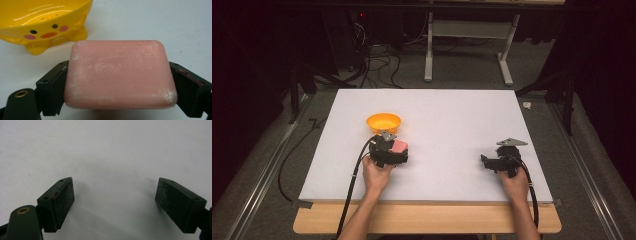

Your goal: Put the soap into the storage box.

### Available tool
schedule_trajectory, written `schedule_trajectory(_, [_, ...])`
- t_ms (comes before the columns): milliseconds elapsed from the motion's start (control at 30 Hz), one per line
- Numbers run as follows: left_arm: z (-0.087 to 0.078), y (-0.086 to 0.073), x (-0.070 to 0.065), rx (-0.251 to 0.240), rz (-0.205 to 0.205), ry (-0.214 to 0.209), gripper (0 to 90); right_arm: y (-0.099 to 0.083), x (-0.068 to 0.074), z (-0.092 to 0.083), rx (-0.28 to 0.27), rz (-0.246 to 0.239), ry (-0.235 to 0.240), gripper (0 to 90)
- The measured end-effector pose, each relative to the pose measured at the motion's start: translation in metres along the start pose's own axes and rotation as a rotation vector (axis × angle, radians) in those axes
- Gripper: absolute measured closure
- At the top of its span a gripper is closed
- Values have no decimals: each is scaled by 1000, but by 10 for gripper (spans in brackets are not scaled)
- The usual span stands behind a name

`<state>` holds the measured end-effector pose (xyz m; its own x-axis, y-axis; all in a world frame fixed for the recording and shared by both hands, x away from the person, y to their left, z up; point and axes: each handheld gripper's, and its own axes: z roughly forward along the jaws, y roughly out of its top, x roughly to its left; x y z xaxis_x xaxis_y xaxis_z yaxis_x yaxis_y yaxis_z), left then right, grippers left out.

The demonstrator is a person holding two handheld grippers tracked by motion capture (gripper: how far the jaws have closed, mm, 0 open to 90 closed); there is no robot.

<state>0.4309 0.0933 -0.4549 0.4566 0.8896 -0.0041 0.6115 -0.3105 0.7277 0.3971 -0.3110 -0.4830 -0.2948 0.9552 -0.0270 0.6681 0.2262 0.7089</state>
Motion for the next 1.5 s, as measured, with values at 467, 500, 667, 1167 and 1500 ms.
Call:
schedule_trajectory(467, [-23, 4, 4, -30, -27, -14, 134, 0, 0, 0, 0, -1, 0, 160])
schedule_trajectory(500, [-25, 4, 5, -35, -31, -15, 135, 0, 0, 0, 0, -1, 0, 160])
schedule_trajectory(667, [-32, 6, 7, -45, -36, -11, 135, 0, 0, 0, 0, -1, 1, 160])
schedule_trajectory(1167, [-52, 24, 16, -74, -50, -8, 135, 0, 0, 0, 0, 0, 0, 160])
schedule_trajectory(1500, [-54, 35, 20, -78, -59, -15, 134, 0, 0, 0, 0, -1, 0, 160])
